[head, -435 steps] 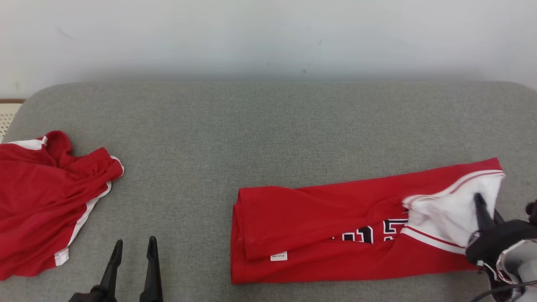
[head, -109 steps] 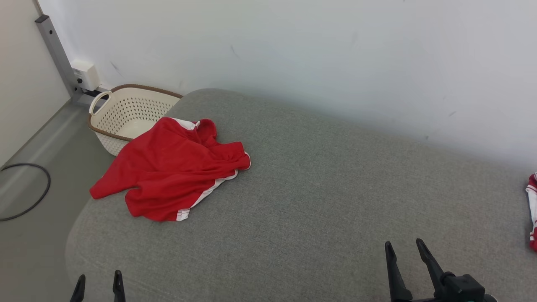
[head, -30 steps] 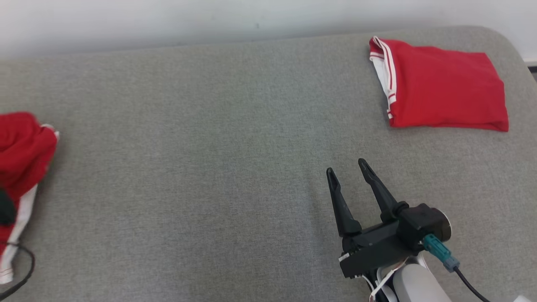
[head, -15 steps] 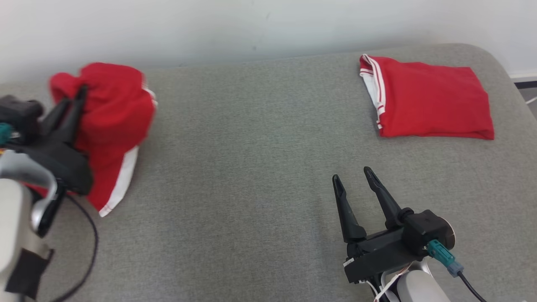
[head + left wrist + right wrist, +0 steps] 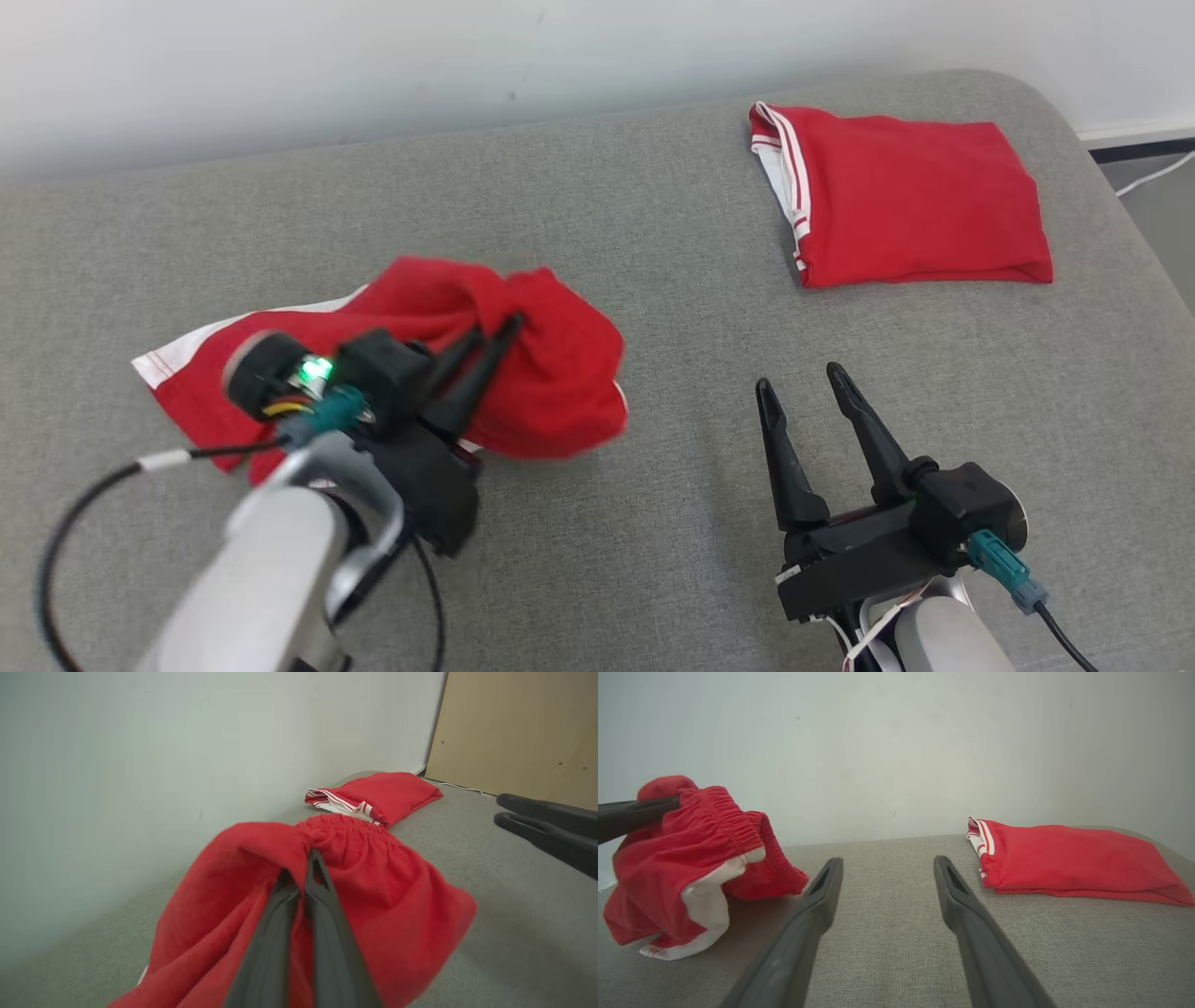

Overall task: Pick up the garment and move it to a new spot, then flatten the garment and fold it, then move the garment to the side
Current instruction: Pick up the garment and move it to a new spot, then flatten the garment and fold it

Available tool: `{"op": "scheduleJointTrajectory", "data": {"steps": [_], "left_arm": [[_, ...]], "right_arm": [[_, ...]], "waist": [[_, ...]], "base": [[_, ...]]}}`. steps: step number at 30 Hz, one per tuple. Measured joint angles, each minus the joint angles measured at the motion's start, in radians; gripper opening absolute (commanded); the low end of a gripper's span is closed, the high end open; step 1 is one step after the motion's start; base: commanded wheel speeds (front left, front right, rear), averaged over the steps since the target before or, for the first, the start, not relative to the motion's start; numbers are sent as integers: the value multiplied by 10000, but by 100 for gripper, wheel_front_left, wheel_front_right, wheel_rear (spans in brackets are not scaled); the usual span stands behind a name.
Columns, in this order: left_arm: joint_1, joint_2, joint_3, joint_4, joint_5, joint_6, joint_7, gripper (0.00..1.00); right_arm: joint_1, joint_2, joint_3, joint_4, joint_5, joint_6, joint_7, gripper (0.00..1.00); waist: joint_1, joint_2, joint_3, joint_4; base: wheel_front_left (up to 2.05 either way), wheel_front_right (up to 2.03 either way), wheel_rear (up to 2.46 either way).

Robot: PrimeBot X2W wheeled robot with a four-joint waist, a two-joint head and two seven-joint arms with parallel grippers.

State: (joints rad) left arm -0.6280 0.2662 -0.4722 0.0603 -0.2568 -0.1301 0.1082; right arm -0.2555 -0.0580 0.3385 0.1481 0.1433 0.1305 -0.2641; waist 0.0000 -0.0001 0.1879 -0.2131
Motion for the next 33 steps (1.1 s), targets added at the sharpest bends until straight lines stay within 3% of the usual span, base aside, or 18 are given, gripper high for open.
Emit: {"op": "scheduleJointTrajectory", "data": {"steps": [7,9,10,18,25,33], "left_arm": [[557,-637,-662,1087,-65,0,-761,0],[565,-790,-805,1444,27,38,-1126,84],[562,-867,-872,1592,119,98,-1290,100],[844,-1264,-593,1885,38,731,-2598,100],[1863,-924,75,1707,-224,1467,-3033,100],[2842,-435,648,1870,-594,1856,-3219,100]], "right_arm": [[6,8,-94,-42,0,0,0,100],[5,2,-128,-19,-2,0,0,100],[5,-2,-151,-10,-4,0,0,100],[212,-4,-205,21,-13,0,0,100],[443,6,-297,17,-29,0,0,100],[449,6,-305,15,-48,0,0,100]], "waist": [[0,0,112,-49],[0,0,103,-15],[0,0,92,8],[0,0,-164,330],[0,0,-388,717],[0,1,-504,977]], "base": [[0,0,0],[0,0,0],[0,0,0],[0,0,0],[0,0,0],[0,0,0]]}}
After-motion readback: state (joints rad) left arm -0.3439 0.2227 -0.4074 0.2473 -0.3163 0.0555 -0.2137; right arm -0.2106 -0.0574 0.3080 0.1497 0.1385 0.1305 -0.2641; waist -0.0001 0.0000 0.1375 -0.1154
